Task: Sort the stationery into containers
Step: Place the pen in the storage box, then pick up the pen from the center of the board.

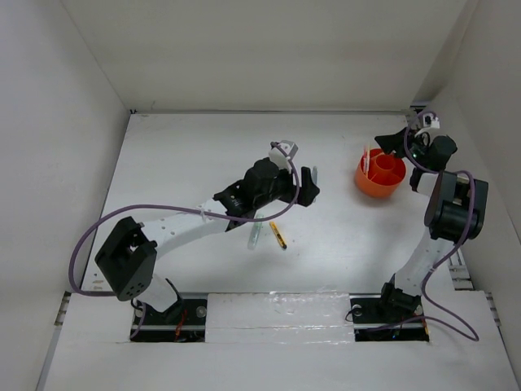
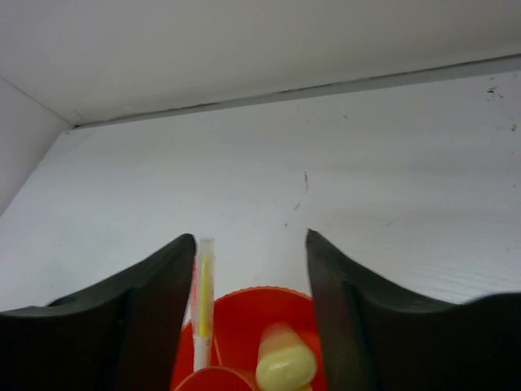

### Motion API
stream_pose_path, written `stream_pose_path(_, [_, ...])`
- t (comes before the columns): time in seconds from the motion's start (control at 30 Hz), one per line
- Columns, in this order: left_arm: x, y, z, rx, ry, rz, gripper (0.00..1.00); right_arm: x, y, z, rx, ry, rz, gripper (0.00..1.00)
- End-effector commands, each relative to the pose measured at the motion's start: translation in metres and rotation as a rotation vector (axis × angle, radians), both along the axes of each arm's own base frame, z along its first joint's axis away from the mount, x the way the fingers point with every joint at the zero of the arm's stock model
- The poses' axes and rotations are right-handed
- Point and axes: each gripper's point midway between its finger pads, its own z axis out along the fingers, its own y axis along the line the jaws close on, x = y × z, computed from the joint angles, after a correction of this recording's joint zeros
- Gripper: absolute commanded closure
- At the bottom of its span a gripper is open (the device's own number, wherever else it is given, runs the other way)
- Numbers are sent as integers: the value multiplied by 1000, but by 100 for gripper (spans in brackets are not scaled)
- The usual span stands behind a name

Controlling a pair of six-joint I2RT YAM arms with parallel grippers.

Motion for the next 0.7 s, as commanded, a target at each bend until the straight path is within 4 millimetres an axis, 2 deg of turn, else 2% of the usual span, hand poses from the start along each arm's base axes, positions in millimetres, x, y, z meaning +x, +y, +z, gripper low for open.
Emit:
stream_pose_path(0.0, [8,-2,24,-42,-34,38,0,-3,3,46,-60,-128,4,32])
stream_pose_path(0.03, [10,-1,24,-46,-30,55,0,-3,3,46,-60,-129,4,32])
stream_pose_path(0.07, [10,2,21,-34,-24,64,0,-4,4,53,-58,-144,4,27])
stream_pose_path(0.1, [11,4,17,-25,-11,80,0,-5,3,63,-65,-164,-8,8])
stream_pose_path(0.13, [16,8,18,-14,-16,114,0,-7,4,71,-63,-174,-8,1])
stream_pose_path(0.17, [16,13,11,2,13,140,0,-5,-1,77,-63,-181,-45,1])
stream_pose_path(0.23, [25,24,10,23,23,232,0,-7,-2,95,-81,-185,-81,1])
stream_pose_path(0.27, [24,33,-1,65,52,263,0,-6,-8,101,-92,-183,-123,1])
stream_pose_path(0.3, [24,39,-7,84,70,294,0,-5,-6,106,-106,-179,-133,1])
stream_pose_path(0.33, [30,50,-13,85,106,345,0,-6,-1,127,-127,-204,-140,1])
stream_pose_path(0.37, [29,60,-16,87,129,368,0,-6,1,120,-146,-146,-152,1])
stream_pose_path(0.4, [26,70,-26,111,169,379,0,-4,9,124,-162,-130,-179,1])
stream_pose_path(0.43, [21,83,-43,141,203,398,0,-6,15,143,-186,-142,-202,1])
stream_pose_path(0.47, [18,93,-43,144,201,426,0,-10,21,127,-223,-46,-212,1])
stream_pose_path(0.5, [11,104,-53,190,222,437,0,-10,21,127,-248,-9,-277,1])
stream_pose_path(0.53, [3,112,-65,214,250,446,0,-14,47,126,-265,18,-249,1])
stream_pose_path(0.57, [-2,117,-71,234,262,446,0,-22,58,130,-269,31,-247,1])
stream_pose_path(0.63, [-16,123,-78,239,305,432,0,-34,80,123,-286,59,-217,1])
stream_pose_path(0.67, [-24,131,-89,269,334,440,0,-45,100,118,-274,70,-176,1])
